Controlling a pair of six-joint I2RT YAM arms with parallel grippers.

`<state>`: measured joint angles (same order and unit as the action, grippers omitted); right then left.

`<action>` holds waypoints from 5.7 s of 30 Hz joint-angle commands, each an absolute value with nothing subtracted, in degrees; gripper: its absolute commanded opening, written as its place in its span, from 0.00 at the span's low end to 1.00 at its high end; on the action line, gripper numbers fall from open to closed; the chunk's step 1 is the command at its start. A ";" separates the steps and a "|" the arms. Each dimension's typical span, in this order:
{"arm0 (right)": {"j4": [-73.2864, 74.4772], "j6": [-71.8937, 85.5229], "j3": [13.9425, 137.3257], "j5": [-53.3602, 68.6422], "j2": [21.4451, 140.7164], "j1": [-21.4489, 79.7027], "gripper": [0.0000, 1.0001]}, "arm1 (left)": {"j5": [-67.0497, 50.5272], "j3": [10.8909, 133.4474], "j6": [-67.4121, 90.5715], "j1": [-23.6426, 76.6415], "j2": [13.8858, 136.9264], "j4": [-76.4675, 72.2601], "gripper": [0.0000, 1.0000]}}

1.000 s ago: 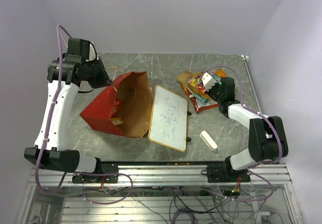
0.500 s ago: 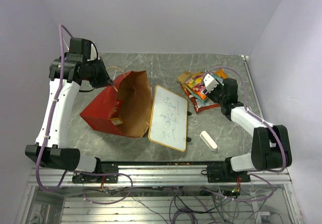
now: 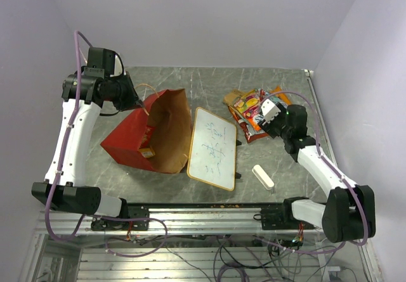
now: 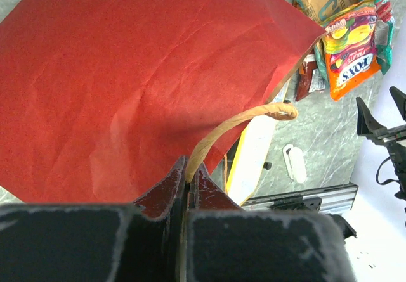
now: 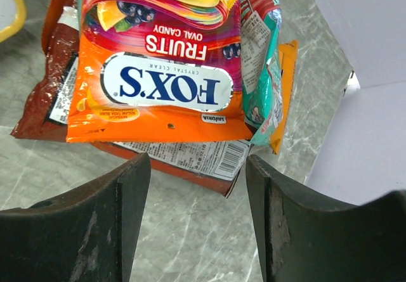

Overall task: Take the snacks out of the paper bag
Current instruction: Take out the snack from the paper bag.

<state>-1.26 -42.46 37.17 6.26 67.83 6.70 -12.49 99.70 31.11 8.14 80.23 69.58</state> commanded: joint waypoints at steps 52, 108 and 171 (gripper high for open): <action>-21.83 -39.58 73.41 26.70 109.65 57.05 0.72 | -9.74 97.46 28.95 8.61 68.16 65.57 0.07; -5.48 -46.09 120.41 10.83 152.95 60.94 0.31 | -16.53 110.72 22.68 8.96 80.33 80.24 0.07; 5.16 -38.81 62.74 8.74 74.44 56.98 0.00 | -12.48 102.20 31.47 9.05 78.14 68.94 0.07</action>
